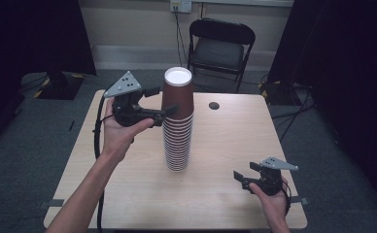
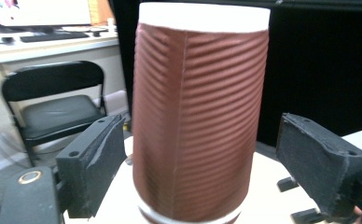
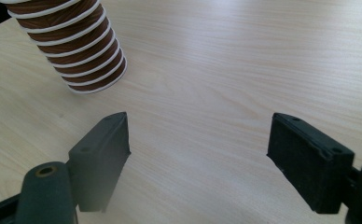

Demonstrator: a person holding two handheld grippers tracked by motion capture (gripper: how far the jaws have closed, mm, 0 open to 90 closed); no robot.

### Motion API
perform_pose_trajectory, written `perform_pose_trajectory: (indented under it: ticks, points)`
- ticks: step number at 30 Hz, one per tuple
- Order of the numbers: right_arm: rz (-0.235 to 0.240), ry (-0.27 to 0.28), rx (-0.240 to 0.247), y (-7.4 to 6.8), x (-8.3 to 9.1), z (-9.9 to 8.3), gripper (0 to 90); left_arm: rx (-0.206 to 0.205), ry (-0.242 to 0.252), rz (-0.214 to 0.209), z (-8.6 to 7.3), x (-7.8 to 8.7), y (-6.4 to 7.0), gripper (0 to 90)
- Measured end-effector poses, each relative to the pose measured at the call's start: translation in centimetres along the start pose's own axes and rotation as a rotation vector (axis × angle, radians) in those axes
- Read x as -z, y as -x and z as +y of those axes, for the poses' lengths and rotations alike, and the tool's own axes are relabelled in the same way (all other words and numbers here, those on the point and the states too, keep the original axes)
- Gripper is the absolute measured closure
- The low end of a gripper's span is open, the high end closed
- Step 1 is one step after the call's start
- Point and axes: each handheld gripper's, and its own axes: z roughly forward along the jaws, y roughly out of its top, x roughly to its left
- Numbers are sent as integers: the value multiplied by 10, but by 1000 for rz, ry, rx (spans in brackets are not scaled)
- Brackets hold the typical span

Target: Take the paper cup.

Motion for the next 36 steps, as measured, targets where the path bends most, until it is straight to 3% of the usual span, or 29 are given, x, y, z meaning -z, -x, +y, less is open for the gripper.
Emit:
perform_pose_trajectory:
  ticks: [3,14,26,32,36]
  points:
    - [-4,-3,-4,1,1,0,203,17,15,-11,6,-5,0,154]
    - [-2,-17,3,0,-2,-1,197,-4,-26,-17,22,-26,-4,151]
    - [10,-16,3,-1,-2,-1,195,12,-99,-20,1,-53,-7,99]
    - [14,-21,5,-1,-3,-1,195,-43,-142,15,-4,-60,-2,87]
    - [16,-22,3,-1,-3,-1,195,-38,-151,13,-9,-62,-3,76]
